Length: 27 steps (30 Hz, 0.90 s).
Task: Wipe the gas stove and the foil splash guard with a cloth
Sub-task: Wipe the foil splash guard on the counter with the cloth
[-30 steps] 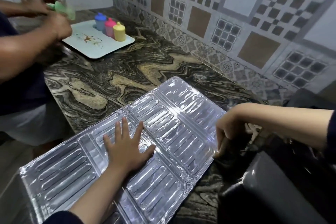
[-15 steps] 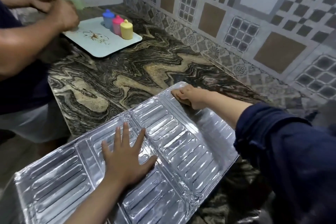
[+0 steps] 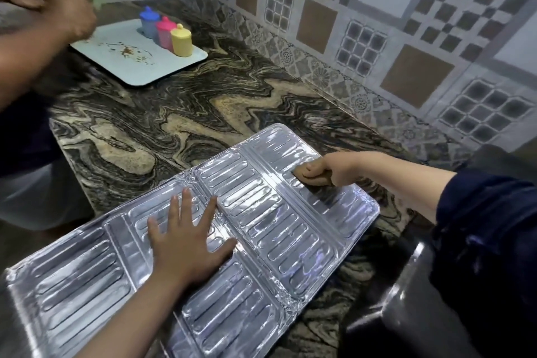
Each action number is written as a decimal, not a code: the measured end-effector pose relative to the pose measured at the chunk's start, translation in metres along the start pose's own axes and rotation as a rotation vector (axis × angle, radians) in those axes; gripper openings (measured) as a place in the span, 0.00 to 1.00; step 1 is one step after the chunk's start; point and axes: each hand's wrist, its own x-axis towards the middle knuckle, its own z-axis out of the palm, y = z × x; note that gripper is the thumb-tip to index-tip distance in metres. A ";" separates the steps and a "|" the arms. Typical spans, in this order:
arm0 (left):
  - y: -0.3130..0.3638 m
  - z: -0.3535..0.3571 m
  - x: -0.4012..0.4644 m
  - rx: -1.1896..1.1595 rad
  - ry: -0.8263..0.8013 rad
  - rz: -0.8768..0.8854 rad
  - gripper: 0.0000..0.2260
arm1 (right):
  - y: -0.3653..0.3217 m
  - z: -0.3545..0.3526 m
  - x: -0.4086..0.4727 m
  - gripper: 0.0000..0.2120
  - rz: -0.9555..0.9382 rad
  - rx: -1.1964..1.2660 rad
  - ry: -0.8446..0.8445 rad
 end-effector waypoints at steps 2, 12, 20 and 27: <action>0.000 0.000 0.000 0.002 0.002 0.001 0.46 | 0.004 -0.001 -0.010 0.14 0.030 -0.055 -0.064; 0.000 -0.001 0.000 0.068 -0.070 0.018 0.46 | 0.002 -0.016 -0.033 0.19 0.172 -0.289 -0.350; 0.031 -0.007 0.029 0.048 -0.109 0.067 0.43 | 0.007 -0.037 -0.063 0.15 0.161 -0.055 -0.055; 0.093 -0.008 0.079 -0.003 -0.086 0.105 0.41 | 0.009 -0.038 -0.073 0.12 0.107 0.118 0.004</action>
